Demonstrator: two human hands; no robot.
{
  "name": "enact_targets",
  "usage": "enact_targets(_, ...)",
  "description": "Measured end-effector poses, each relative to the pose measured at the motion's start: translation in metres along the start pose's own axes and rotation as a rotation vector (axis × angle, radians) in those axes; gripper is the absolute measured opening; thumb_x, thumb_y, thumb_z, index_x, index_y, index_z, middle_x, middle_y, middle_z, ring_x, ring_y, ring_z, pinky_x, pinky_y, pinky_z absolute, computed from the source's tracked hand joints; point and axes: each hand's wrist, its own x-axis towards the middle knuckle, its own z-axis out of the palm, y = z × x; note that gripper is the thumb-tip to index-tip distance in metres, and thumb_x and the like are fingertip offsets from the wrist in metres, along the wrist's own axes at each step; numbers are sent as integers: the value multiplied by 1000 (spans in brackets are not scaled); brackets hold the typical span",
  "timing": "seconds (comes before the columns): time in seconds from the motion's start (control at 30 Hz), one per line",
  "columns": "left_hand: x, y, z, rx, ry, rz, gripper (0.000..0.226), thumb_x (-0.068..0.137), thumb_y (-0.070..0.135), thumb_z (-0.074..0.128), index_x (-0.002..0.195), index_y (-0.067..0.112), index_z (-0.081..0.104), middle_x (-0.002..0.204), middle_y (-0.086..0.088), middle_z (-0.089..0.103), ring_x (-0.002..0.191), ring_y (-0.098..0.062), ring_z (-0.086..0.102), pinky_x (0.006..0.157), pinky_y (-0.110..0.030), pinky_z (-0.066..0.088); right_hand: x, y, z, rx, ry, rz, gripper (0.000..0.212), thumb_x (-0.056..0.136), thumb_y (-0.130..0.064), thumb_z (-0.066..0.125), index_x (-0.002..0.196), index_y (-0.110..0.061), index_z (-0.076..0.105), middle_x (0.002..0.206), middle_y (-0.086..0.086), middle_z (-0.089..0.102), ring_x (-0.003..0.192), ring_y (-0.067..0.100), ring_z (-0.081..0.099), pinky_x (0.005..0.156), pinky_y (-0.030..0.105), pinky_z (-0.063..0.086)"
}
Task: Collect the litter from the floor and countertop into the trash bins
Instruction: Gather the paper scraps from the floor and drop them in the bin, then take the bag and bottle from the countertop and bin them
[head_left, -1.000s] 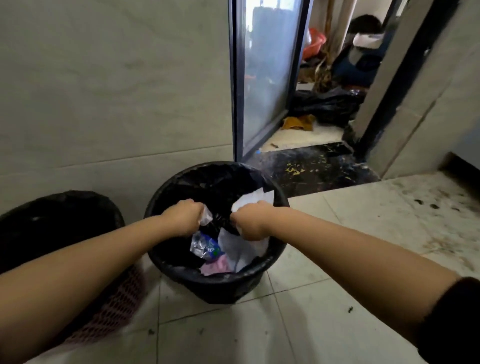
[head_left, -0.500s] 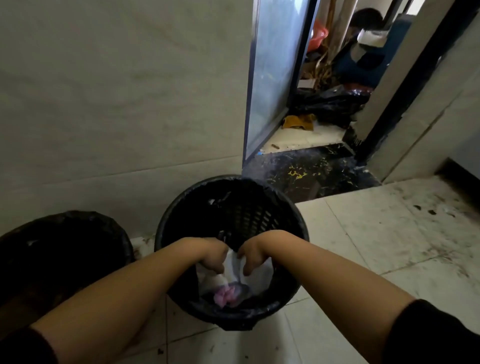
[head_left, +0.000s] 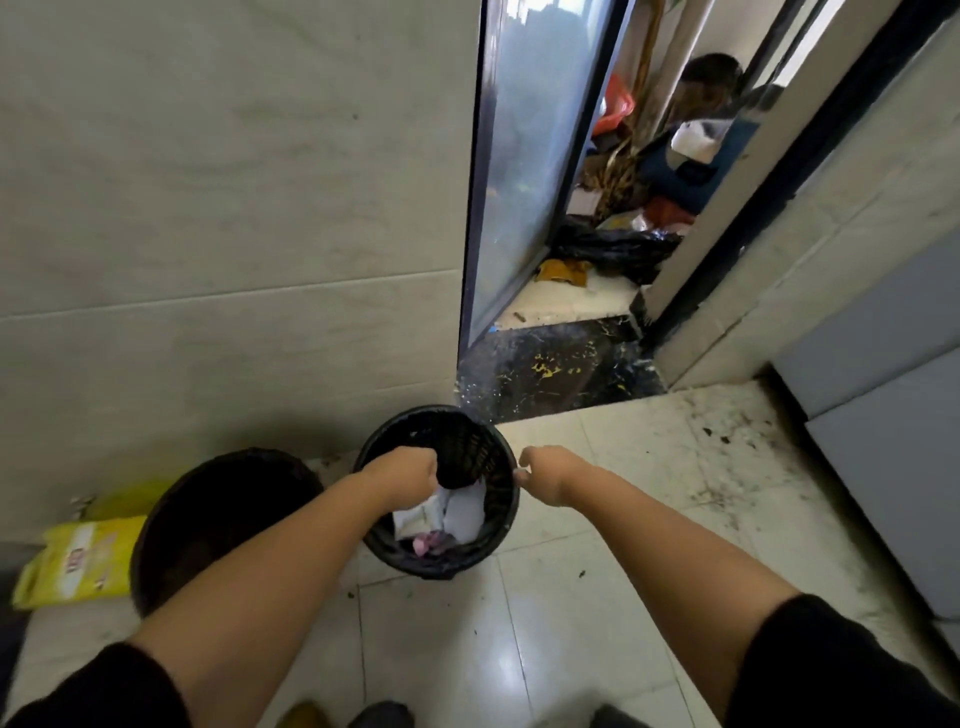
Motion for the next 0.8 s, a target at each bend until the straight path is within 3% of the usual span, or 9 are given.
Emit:
enact_targets(0.13, -85, 18, -20, -35, -52, 16, 26, 98, 20, 36, 102, 5, 56, 106, -24, 62, 85, -34, 56, 66, -33, 41, -81, -23, -8, 115, -81, 106, 48, 100, -36, 32, 132, -2, 45, 137, 22, 51, 124, 36, 49, 99, 37, 40)
enact_targets(0.27, -153, 21, -49, -49, -50, 123, 20, 97, 20, 38, 86, 13, 53, 94, -13, 68, 71, -19, 56, 40, -12, 32, -145, -57, -17, 254, -66, 189, 50, 101, -37, 28, 132, -2, 45, 139, 22, 49, 126, 35, 47, 100, 36, 39)
enact_targets(0.43, -205, 31, -73, 58, -66, 208, 30, 97, 27, 40, 96, 4, 60, 91, -11, 65, 76, -19, 53, 64, -24, 34, -209, -92, -14, 449, 32, 286, 50, 101, -38, 28, 129, -2, 48, 136, 22, 52, 123, 34, 49, 99, 35, 39)
enact_targets(0.57, -224, 68, -81, 181, -92, 306, 23, 96, 27, 41, 83, 12, 51, 103, -19, 69, 94, -31, 62, 75, -33, 45, -258, -97, -7, 598, 129, 375, 50, 100, -41, 30, 125, -3, 51, 132, 21, 55, 119, 34, 51, 98, 37, 40)
enact_targets(0.67, -236, 111, -67, 285, -113, 406, 25, 96, 33, 41, 81, 15, 51, 104, -17, 68, 98, -32, 62, 83, -37, 48, -304, -83, 8, 700, 205, 457, 49, 99, -42, 31, 125, -5, 52, 132, 19, 55, 119, 33, 52, 98, 37, 41)
enact_targets(0.8, -258, 185, -17, 442, -176, 536, 34, 97, 38, 39, 101, 11, 59, 113, -14, 66, 106, -32, 59, 86, -34, 45, -386, -49, 46, 833, 305, 599, 48, 98, -42, 31, 125, -7, 52, 132, 18, 56, 119, 32, 52, 98, 36, 41)
